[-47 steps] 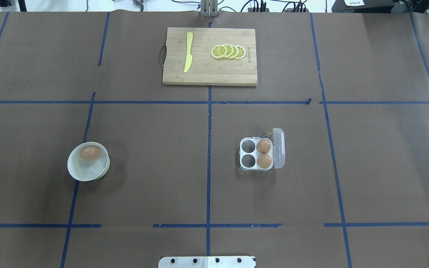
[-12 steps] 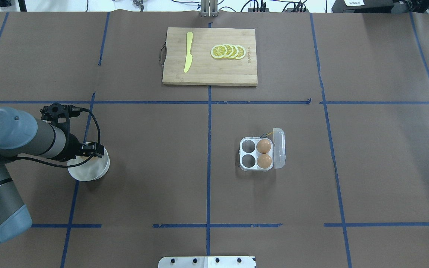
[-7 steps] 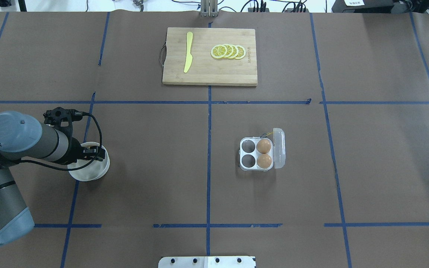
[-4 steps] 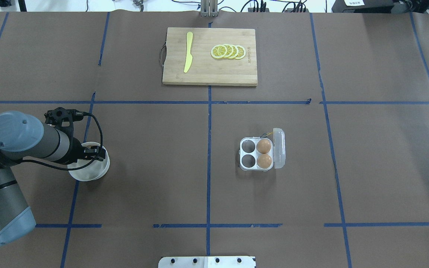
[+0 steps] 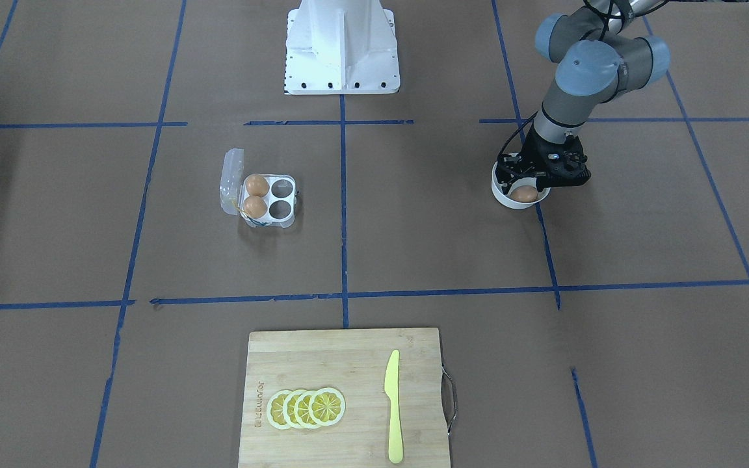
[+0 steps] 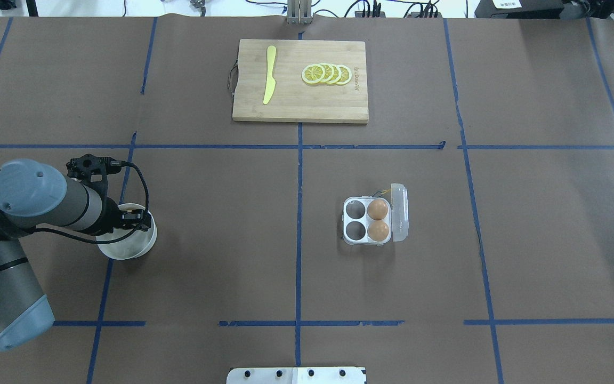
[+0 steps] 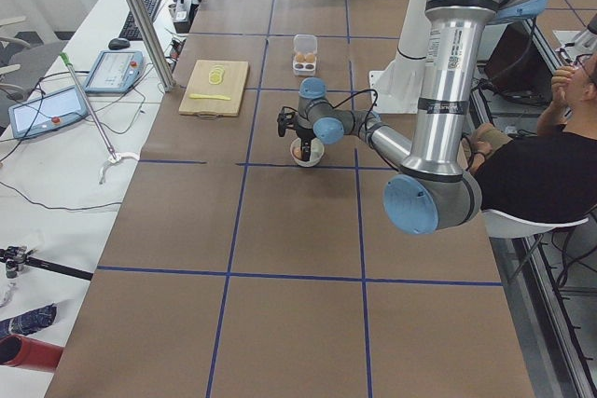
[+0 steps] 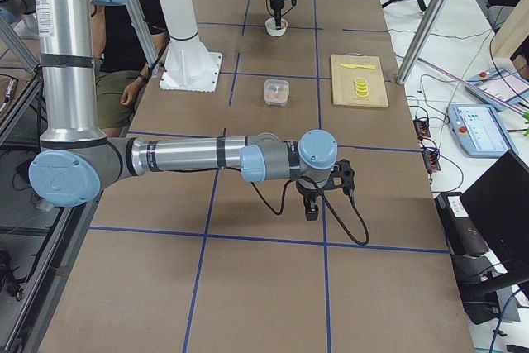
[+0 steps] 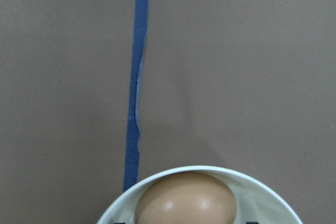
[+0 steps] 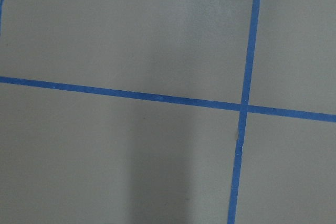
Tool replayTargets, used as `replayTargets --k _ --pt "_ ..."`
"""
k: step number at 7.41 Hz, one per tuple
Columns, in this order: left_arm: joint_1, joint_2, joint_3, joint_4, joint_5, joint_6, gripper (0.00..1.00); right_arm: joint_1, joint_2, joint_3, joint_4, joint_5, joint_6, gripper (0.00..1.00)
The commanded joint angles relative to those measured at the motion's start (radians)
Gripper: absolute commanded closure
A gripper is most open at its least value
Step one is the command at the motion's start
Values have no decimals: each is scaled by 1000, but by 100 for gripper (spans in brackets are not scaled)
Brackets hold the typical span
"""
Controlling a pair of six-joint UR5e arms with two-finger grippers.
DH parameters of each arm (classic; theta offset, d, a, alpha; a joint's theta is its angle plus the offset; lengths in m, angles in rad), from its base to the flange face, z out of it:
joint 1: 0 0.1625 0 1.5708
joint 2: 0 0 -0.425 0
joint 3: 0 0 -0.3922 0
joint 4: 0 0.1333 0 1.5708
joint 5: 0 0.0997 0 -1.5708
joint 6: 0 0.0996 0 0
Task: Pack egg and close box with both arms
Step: 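Close the left gripper on the brown egg inside the bowl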
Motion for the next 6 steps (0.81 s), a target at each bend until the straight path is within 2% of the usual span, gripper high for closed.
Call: replayTargets --k 1,2,4,5,6 --pt "0 -2 0 0 0 2 35 0 -2 4 0 13 0 0" --pt "-1 0 0 0 0 2 42 0 -2 2 0 13 0 0" --pt "-6 0 -14 0 0 3 70 0 -1 4 0 13 0 0" --pt "-14 6 -31 0 0 5 72 0 1 2 0 13 0 0" --pt "-14 6 -37 0 0 2 66 0 1 2 0 13 0 0"
